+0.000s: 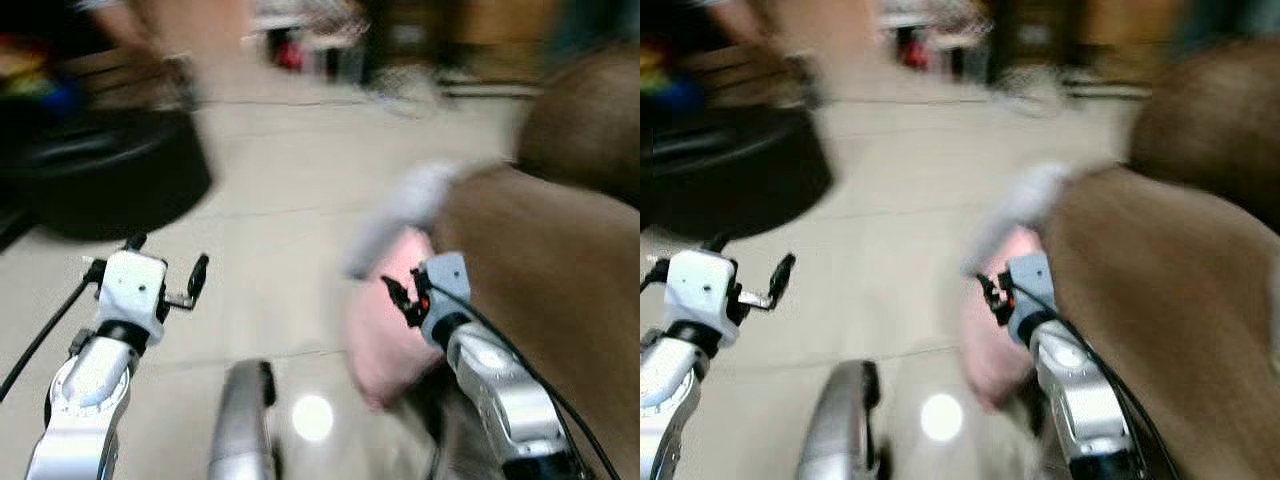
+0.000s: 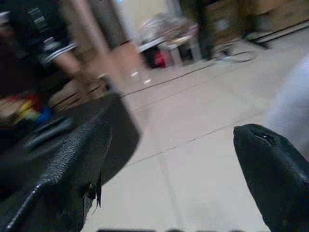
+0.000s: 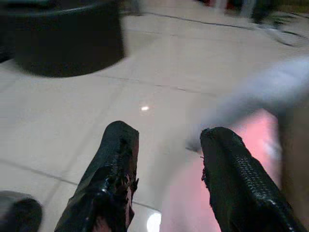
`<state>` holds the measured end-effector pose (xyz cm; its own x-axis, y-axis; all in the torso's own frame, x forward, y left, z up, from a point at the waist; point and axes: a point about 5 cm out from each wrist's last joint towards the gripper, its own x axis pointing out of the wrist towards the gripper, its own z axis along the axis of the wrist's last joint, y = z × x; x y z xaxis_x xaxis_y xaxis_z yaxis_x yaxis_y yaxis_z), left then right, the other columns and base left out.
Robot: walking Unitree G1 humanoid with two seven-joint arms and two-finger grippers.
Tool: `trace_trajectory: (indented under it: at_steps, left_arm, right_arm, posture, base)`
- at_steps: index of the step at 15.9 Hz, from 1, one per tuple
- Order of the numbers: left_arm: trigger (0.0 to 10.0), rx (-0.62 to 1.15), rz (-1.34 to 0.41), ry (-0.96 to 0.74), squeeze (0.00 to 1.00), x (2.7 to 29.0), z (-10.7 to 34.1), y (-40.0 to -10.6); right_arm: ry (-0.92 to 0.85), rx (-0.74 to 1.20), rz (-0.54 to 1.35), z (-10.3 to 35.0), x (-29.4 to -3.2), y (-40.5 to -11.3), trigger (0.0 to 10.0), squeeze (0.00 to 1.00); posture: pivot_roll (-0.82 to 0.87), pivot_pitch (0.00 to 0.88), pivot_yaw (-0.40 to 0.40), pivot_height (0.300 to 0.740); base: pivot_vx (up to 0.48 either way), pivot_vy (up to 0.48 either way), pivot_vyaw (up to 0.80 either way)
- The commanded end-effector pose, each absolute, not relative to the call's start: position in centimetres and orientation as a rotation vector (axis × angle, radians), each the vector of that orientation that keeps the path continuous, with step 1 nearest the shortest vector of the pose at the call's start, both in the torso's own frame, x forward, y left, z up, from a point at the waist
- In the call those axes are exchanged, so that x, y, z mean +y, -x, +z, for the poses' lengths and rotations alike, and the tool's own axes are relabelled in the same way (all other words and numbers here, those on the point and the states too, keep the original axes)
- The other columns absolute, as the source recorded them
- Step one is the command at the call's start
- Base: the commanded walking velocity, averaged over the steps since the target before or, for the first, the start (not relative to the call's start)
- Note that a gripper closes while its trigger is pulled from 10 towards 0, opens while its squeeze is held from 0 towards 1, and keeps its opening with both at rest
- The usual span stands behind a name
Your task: Move the pillow to the sofa from floor
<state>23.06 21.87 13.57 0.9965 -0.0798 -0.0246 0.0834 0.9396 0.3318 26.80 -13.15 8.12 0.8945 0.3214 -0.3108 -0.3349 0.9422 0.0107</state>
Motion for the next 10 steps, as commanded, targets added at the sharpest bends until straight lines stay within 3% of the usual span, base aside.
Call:
trace_trajectory:
  at_steps: [1,5,10]
  left_arm:
    - [10.0,0.014,-0.074,-0.339,0.0,22.1,13.6,-22.9]
    - [10.0,0.023,-0.058,-0.326,0.0,22.0,13.3,-22.5]
    - [10.0,0.042,-0.062,-0.354,0.0,22.3,13.1,-23.0]
  right_arm:
    - [0.056,0.282,0.364,8.8,-12.8,-27.0,10.0,0.0]
    - [0.066,0.297,0.349,8.7,-13.1,-27.4,10.0,0.0]
    - [0.028,0.296,0.185,8.4,-14.6,-27.4,10.0,0.0]
  posture:
    - [-0.07,0.0,0.02,0.5]
    - [-0.07,0.0,0.0,0.5]
    - [-0.09,0.0,0.005,0.5]
  base:
    - [0.334,0.0,0.8]
    - [0.336,0.0,0.16]
    - [0.0,0.0,0.0]
